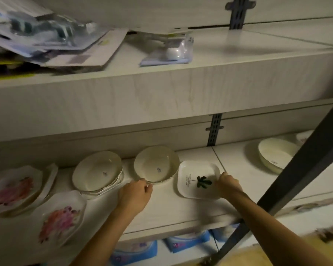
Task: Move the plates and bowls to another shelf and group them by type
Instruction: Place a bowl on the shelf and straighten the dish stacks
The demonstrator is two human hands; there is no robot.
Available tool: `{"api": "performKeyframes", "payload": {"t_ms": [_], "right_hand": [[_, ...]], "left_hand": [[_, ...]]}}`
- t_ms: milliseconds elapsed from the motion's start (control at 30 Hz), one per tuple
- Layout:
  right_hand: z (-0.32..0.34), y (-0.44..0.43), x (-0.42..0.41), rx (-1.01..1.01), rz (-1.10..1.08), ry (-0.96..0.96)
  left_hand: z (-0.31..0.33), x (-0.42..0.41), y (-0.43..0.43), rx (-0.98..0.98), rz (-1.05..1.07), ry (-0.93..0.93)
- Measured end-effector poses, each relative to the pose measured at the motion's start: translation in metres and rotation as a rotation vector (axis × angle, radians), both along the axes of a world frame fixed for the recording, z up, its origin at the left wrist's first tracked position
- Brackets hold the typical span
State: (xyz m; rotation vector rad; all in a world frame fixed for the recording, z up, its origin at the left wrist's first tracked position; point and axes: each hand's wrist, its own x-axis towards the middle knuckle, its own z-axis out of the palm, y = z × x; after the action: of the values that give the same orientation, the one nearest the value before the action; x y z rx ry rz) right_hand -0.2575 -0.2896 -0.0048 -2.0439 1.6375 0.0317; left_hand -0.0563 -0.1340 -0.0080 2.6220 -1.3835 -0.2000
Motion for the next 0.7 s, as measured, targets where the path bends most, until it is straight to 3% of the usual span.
{"api": "performKeyframes", "payload": {"t_ms": [267, 467, 700], "right_hand": [[-0.02, -0.004, 0.003, 0.022, -0.006, 0.031], [-0.017, 0.002, -0.007, 0.156, -0.248, -0.38], [-0.004, 0.023, -0.03, 0.089, -0.084, -0.283]], "left_hand": [[-0.006, 0.022, 0.006, -0.043, 0.137, 0.085], [-0.013, 0.042, -0.02, -0.046, 0.292, 0.239], [-0.016, 0.053, -0.043, -0.01, 0.385, 0.413]]}}
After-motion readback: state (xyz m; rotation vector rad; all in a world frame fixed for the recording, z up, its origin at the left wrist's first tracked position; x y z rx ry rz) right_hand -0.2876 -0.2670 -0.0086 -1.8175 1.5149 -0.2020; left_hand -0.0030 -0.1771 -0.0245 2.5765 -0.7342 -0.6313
